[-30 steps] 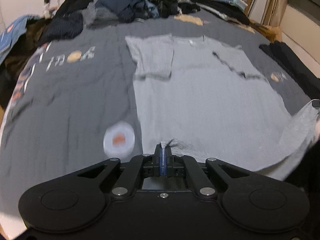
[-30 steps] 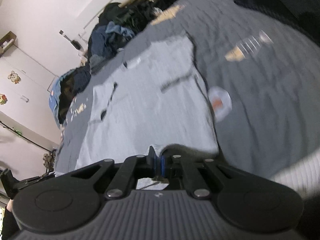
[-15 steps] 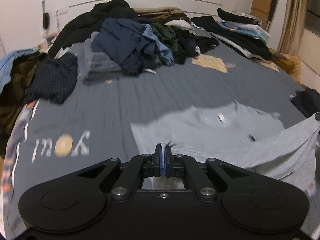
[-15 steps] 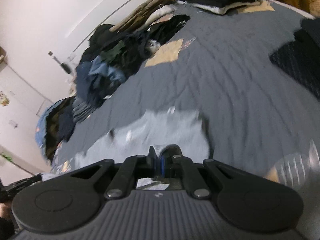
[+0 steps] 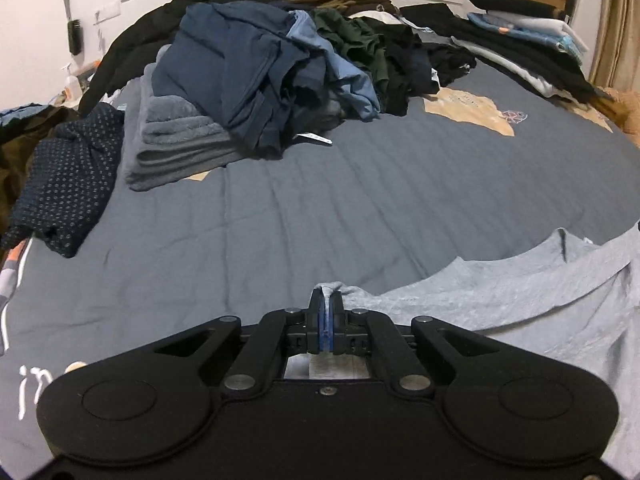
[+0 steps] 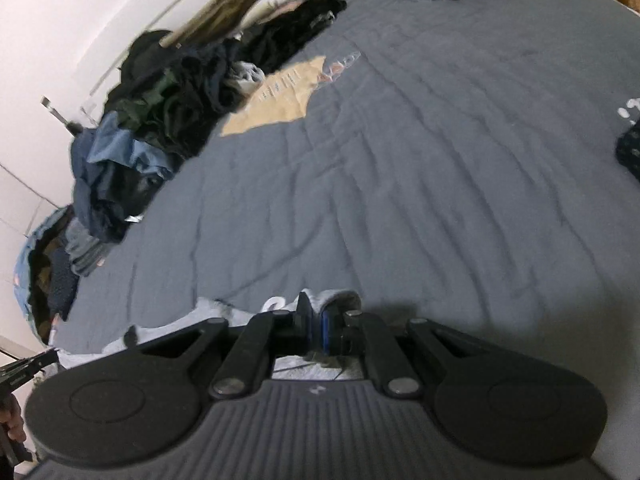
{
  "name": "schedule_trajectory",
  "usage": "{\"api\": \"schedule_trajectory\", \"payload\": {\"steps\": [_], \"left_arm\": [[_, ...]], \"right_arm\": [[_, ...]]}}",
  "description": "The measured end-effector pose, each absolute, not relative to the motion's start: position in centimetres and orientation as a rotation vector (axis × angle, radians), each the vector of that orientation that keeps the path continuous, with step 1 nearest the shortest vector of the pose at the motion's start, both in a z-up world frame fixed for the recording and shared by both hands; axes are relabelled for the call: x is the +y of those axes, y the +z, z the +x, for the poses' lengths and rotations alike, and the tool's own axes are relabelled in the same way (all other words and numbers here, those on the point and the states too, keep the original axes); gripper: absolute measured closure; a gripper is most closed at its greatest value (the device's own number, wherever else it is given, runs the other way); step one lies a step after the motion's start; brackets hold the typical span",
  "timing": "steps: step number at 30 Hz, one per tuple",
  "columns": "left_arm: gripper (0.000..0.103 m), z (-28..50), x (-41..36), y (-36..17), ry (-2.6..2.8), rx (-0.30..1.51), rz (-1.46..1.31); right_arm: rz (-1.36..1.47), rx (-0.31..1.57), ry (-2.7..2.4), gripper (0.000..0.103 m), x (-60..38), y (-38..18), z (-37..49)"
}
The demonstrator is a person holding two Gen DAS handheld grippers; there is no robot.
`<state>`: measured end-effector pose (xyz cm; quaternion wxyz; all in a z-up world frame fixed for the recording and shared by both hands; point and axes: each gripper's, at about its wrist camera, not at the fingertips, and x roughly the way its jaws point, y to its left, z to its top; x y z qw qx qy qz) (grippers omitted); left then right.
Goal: Fold clothes
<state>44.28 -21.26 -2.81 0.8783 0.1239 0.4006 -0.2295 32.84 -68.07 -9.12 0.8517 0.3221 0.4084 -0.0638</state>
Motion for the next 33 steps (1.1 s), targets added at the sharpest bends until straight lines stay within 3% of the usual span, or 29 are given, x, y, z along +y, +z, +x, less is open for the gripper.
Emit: {"api": "schedule_trajectory", "payload": {"steps": [2, 3, 4, 5, 7, 9, 13, 18, 24, 33], "left_arm": [[0.097, 44.3, -21.3, -3.4, -0.434, 0.806, 0.246], [0.089, 44.2, -21.2, -3.4, -0.415, 0.787, 0.232], [0.072, 43.8, -20.8, -3.3, -0.411, 0.784, 0.205], [0.062, 43.4, -20.3, -3.0, -0.408, 0.780, 0.180], [0.058, 41.8, -19.2, -2.0, -0.394, 0.736, 0.145], [0.057, 39.7, -17.8, -0.8, -0.389, 0.698, 0.095], [0.044, 34.1, -15.4, 0.9, -0.358, 0.639, -0.068], [0.043, 26.2, -13.9, -0.1, -0.337, 0.651, -0.180], [0.040, 18.6, -11.4, -3.4, -0.250, 0.685, -0.390], [0.039, 17.0, -8.8, -7.7, -0.160, 0.701, -0.686]], "right_arm": [[0.651, 0.850, -0.147, 0.096, -68.1, -9.4, 33.3], [0.636, 0.846, -0.156, 0.095, -68.1, -9.4, 33.2], [0.621, 0.844, -0.165, 0.095, -68.0, -9.3, 33.1], [0.595, 0.836, -0.174, 0.094, -67.9, -8.9, 32.5], [0.531, 0.805, -0.190, 0.083, -67.7, -7.5, 31.1], [0.474, 0.761, -0.205, 0.055, -67.5, -5.6, 29.2], [0.468, 0.658, -0.239, 0.050, -67.1, -1.6, 23.9], [0.505, 0.626, -0.214, 0.047, -63.4, -0.6, 15.3], [0.708, 0.641, -0.189, 0.047, -59.5, -4.2, 8.6], [0.860, 0.724, -0.147, 0.047, -56.2, -9.7, 7.0]]}}
